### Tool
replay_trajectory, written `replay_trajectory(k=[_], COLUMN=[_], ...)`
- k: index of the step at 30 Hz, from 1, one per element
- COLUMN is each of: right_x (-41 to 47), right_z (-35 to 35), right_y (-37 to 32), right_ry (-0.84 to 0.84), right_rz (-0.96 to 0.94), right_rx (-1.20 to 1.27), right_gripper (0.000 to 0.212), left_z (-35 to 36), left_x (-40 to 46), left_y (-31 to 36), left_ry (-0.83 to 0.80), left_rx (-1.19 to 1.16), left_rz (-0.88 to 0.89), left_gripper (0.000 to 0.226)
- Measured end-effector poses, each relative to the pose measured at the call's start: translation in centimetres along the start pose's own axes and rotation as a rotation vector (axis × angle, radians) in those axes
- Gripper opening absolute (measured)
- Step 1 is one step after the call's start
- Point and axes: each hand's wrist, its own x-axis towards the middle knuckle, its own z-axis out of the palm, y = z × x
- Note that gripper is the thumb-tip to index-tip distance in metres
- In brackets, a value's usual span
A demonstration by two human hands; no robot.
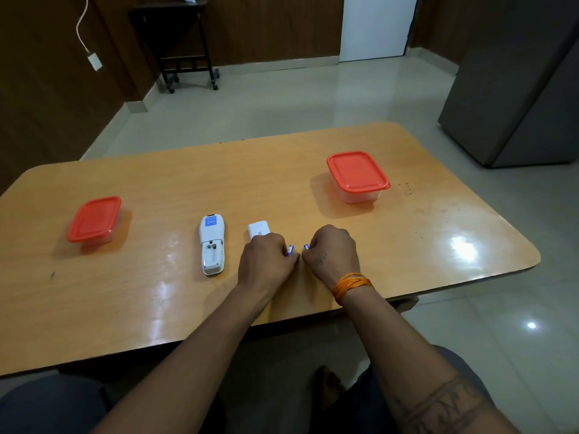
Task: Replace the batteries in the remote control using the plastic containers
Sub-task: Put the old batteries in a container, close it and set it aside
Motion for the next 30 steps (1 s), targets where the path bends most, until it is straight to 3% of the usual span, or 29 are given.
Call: replay_trajectory(k=[7, 14, 23, 27, 30], right_x=[-0.4, 1.0, 6.2, 8.6, 10.1], right_z=[-0.2, -2.0, -5.0, -4.7, -4.4], right_y=[-0.1, 1.2, 5.3, 7.8, 9.0], right_ry=[0.022, 0.214, 0.489, 0.4, 0.322], right_rz=[0.003, 0.062, 0.201, 0.197, 0.137], right_rx=[0.009, 0.125, 0.333, 0.333, 0.297], right_gripper=[0.025, 0.033, 0.038, 0.063, 0.077], left_z=[-0.2, -0.8, 1.8, 4.1, 5.4], left_x=[0.1, 1.0, 5.8, 8.5, 10.2], left_y=[-0.3, 1.1, 7.5, 9.7, 10.6], left_ry=[0.014, 0.101, 0.014, -0.063, -0.091], left_rx=[-0.02, -0.167, -0.421, -0.424, -0.471], left_rz=[0.005, 0.195, 0.17, 0.135, 0.111], left_gripper=[0.028, 0.032, 0.066, 0.079, 0.076])
